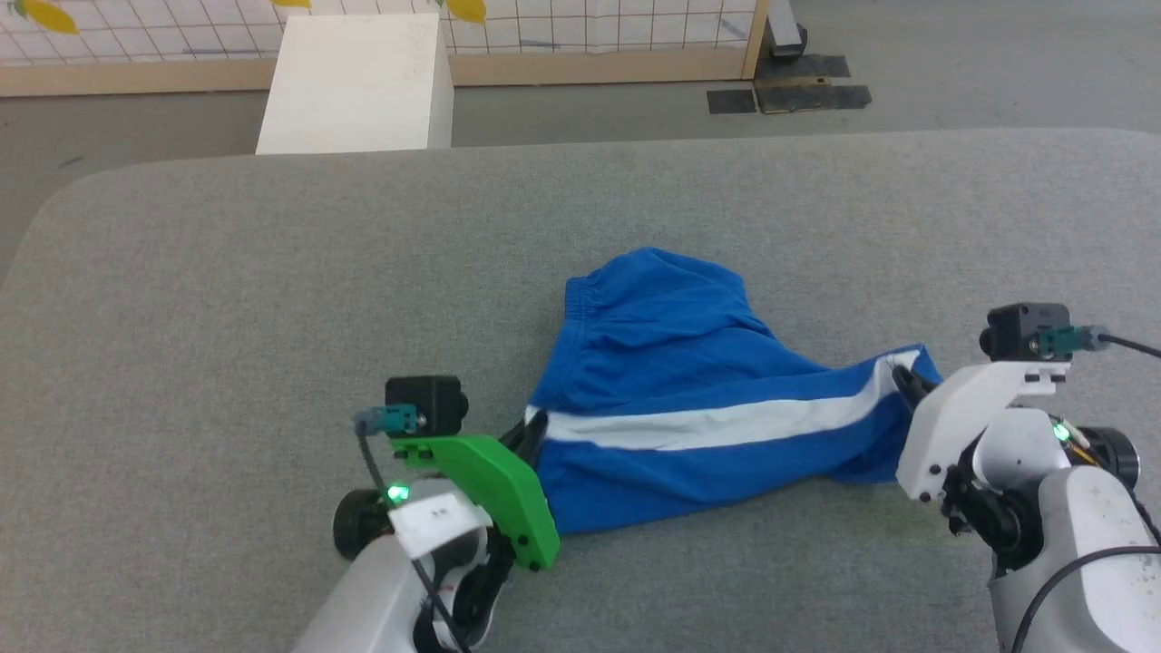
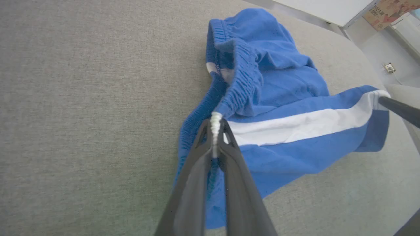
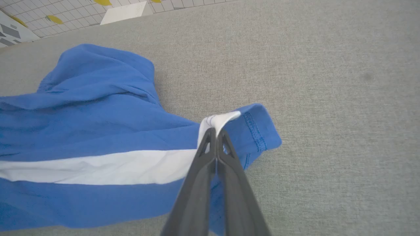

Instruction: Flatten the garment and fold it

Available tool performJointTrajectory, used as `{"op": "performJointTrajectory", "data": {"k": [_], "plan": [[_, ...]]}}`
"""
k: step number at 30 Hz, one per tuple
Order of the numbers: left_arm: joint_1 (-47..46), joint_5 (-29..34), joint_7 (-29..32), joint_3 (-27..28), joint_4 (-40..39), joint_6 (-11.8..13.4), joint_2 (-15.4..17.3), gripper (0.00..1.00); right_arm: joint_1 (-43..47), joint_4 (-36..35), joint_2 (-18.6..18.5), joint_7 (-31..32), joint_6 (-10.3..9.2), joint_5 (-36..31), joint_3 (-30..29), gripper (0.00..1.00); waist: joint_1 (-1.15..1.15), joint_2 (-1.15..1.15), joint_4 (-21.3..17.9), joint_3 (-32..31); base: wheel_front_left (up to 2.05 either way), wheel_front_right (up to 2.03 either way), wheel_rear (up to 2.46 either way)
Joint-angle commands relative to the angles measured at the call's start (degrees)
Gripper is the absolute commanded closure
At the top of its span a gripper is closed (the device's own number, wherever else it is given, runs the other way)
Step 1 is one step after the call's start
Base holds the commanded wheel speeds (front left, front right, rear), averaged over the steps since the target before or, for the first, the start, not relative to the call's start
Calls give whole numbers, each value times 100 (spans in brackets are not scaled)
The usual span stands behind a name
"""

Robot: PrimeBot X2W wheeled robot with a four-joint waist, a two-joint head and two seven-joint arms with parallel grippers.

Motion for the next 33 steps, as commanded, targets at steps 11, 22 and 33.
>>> {"op": "performJointTrajectory", "data": {"k": [11,22,33], "plan": [[-1677,-1191,255,940,-210,-603,-55,100,-1279,-855,-508,321,35,-92,576,100,0,0,-83,339,0,0,0],[-4497,-1131,-443,1807,820,-532,77,100,-3941,-124,-709,-487,35,-189,729,100,0,0,-314,1507,0,0,0],[-6317,-1059,-1987,2334,1669,-1036,87,100,-5848,699,-495,-2273,35,-758,509,100,0,0,-370,2133,0,0,0]]}}
